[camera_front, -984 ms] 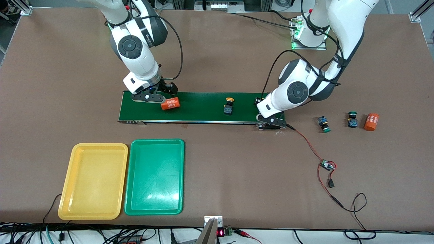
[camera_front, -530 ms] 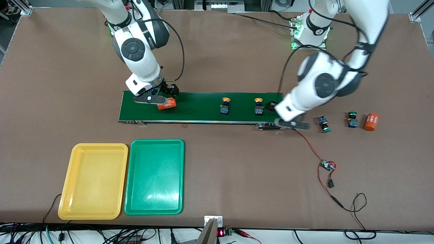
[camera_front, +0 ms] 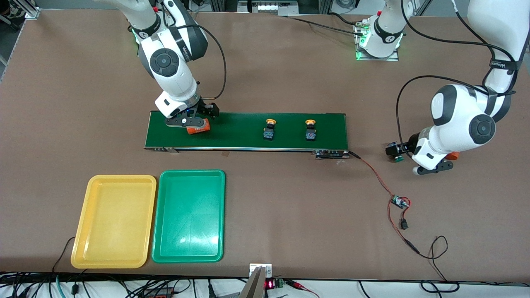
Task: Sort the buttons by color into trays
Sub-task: 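Carry another green-cap button onto the belt with the left gripper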
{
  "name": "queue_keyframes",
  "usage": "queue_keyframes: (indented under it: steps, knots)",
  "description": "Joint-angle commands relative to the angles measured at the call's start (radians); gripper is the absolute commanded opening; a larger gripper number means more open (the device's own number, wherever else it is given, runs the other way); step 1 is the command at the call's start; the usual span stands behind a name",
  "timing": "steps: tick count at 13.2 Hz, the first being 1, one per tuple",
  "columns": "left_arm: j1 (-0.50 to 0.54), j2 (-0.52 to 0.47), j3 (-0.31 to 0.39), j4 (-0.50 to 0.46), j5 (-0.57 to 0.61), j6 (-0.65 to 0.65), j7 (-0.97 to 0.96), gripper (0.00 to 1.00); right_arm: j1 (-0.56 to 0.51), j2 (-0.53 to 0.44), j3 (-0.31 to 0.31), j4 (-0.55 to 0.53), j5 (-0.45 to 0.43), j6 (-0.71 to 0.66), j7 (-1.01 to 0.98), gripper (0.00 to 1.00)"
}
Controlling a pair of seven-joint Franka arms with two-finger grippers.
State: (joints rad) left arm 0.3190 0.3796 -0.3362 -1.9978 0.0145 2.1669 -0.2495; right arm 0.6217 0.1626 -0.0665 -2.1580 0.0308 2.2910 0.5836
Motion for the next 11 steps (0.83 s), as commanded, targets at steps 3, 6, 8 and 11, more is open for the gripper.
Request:
queue_keyframes:
  steps: [3,6,8,11]
  knots:
    - [0.012,0.077,-0.001,-0.056,0.032,0.034,-0.014,1.00,0.012,0.020,-0.004,0.032,0.006,-0.001,0.002,1.00]
    - [0.022,0.097,0.017,-0.055,0.032,0.048,-0.016,1.00,0.035,0.066,-0.003,0.087,0.009,-0.004,0.054,1.00]
    - [0.022,0.113,0.026,-0.055,0.033,0.077,-0.016,1.00,0.041,0.087,-0.003,0.115,0.011,-0.001,0.084,1.00]
    - [0.022,0.140,0.037,-0.055,0.047,0.117,-0.017,1.00,0.036,0.091,-0.003,0.115,0.012,-0.001,0.084,1.00]
